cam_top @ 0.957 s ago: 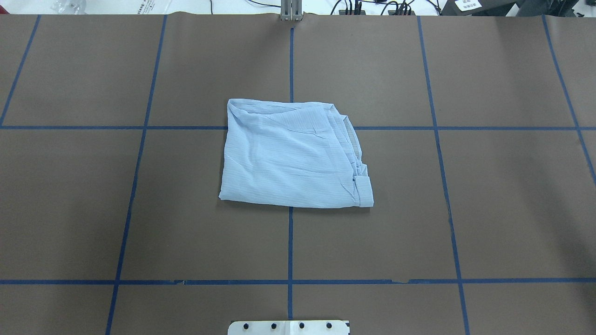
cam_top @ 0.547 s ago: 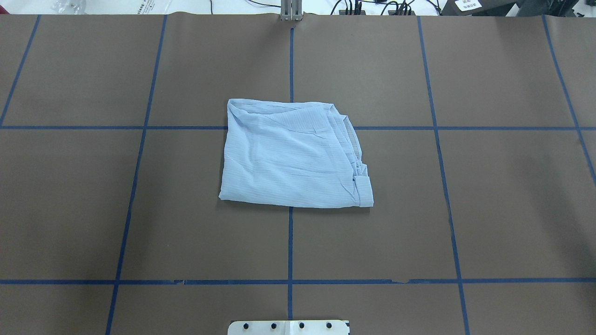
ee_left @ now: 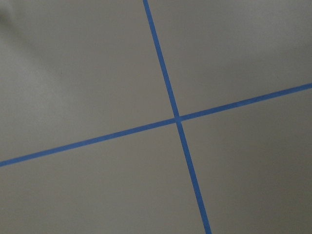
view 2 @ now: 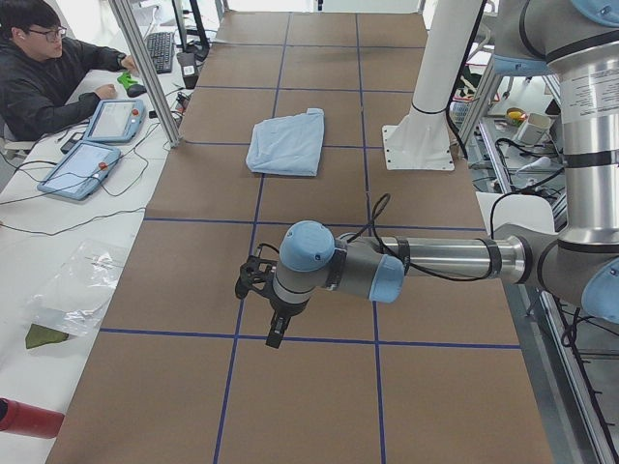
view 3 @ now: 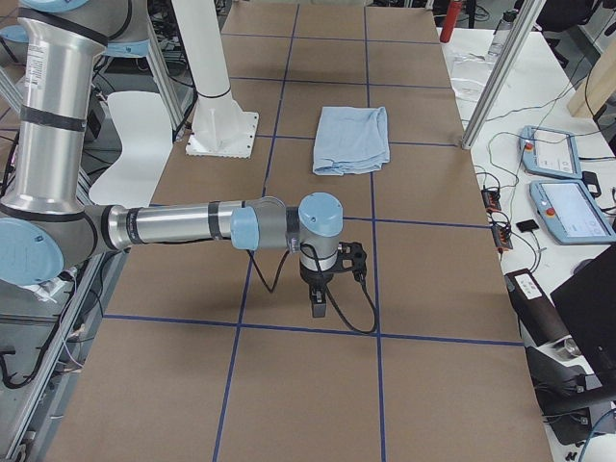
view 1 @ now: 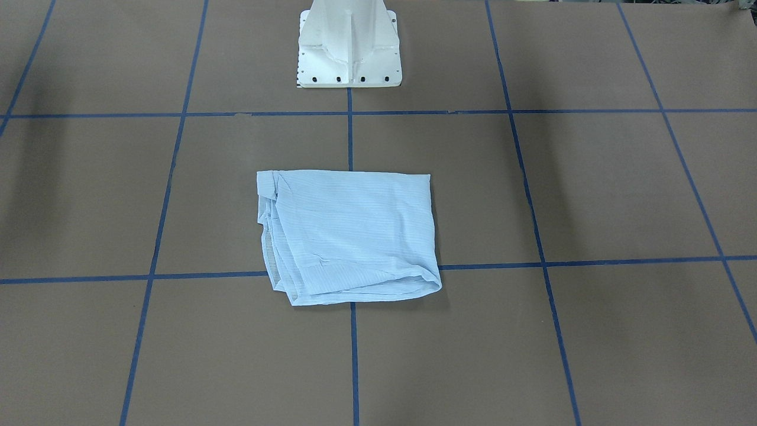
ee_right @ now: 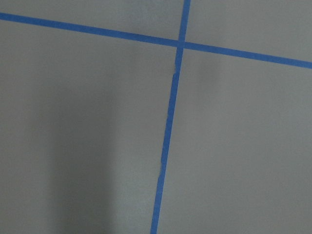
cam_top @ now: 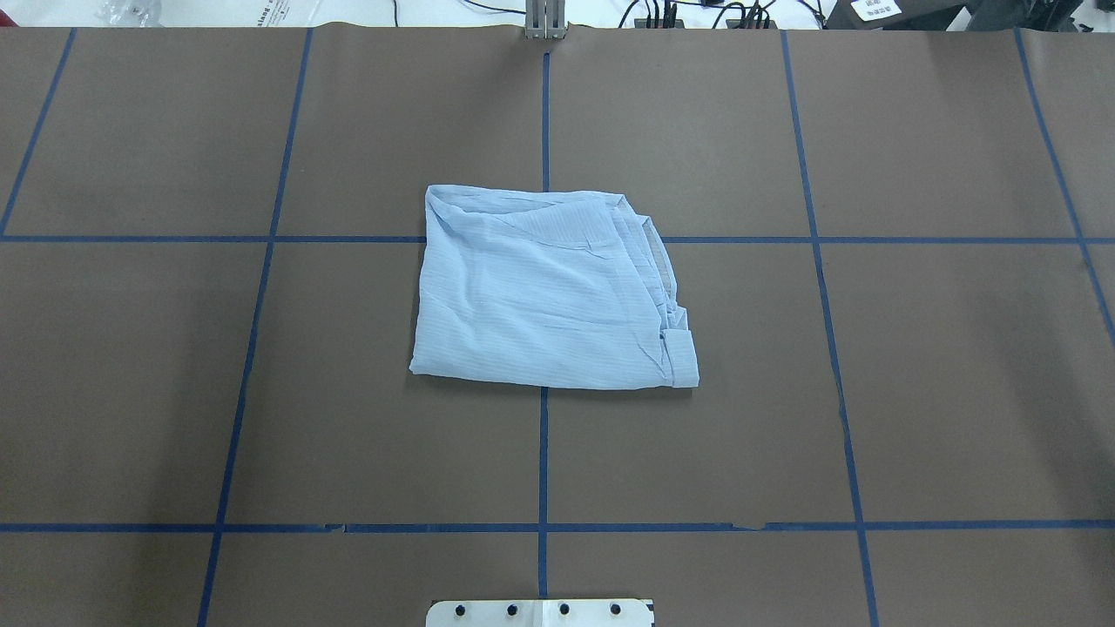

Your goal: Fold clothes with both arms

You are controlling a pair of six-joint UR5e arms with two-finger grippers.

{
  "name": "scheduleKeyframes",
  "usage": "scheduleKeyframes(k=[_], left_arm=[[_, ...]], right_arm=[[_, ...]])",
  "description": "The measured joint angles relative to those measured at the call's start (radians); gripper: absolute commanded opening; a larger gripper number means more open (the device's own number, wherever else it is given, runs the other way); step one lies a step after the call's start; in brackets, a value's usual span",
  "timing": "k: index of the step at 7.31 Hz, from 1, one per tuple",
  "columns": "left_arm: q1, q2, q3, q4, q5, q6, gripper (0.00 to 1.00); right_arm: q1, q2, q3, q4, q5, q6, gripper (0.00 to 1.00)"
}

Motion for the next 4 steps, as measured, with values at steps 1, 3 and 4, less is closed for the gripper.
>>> scheduleKeyframes(k=[1, 3, 4], left_arm=[[0.006, 0.007, 0.017, 0.008, 0.007, -0.023, 1.00], [0.023, 0.027, 0.028, 0.011, 0.016, -0.033, 1.00], [0.028, 0.032, 0.027, -0.003, 0.012, -0.028, 1.00]], right_arm=[[0.000, -0.007, -0.003, 0.000, 0.002, -0.003, 1.00], [-0.001, -0.021, -0.009, -0.001, 0.001, -0.005, 1.00], [-0.001, -0.025, -0.011, -0.002, -0.004, -0.005, 1.00]])
